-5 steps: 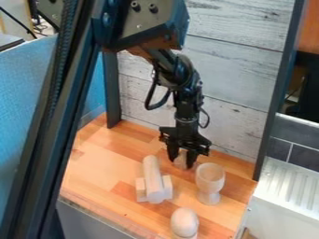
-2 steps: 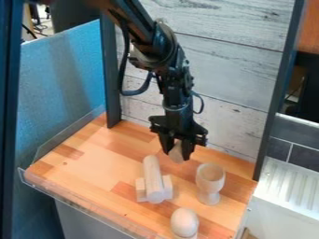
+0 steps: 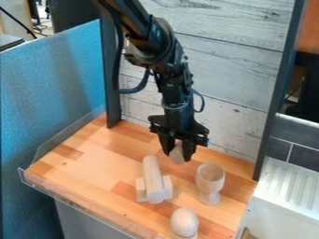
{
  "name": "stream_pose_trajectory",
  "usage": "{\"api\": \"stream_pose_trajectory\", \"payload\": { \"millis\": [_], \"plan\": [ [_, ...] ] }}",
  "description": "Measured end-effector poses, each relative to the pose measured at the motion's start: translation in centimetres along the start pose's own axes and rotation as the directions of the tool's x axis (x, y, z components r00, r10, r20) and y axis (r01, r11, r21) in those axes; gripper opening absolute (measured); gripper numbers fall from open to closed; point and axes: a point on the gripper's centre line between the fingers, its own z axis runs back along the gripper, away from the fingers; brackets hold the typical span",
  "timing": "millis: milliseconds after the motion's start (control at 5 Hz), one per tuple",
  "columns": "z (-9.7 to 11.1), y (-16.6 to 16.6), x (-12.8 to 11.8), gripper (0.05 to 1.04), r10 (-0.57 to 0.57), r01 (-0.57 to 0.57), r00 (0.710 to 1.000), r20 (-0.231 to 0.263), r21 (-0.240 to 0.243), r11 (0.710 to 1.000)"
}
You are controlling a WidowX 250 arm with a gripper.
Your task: Put the cylinder in the cup
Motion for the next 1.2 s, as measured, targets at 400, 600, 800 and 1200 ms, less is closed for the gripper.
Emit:
{"api": "stream_pose_trajectory", "payload": {
  "millis": [400,600,800,1200],
  "plan": [
    [1.4,-2.3,1.3,0.512,-0.014,0.013,0.999,-0.037,-0.016,1.0],
    [1.0,-3.3,1.0,0.512,-0.021,0.019,0.998,-0.067,-0.025,0.999],
    [0.8,-4.1,0.9,0.512,-0.037,0.035,0.996,-0.077,-0.03,0.999],
    [-0.4,-5.2,0.3,0.512,-0.062,0.061,0.995,-0.084,-0.018,0.998]
  ]
}}
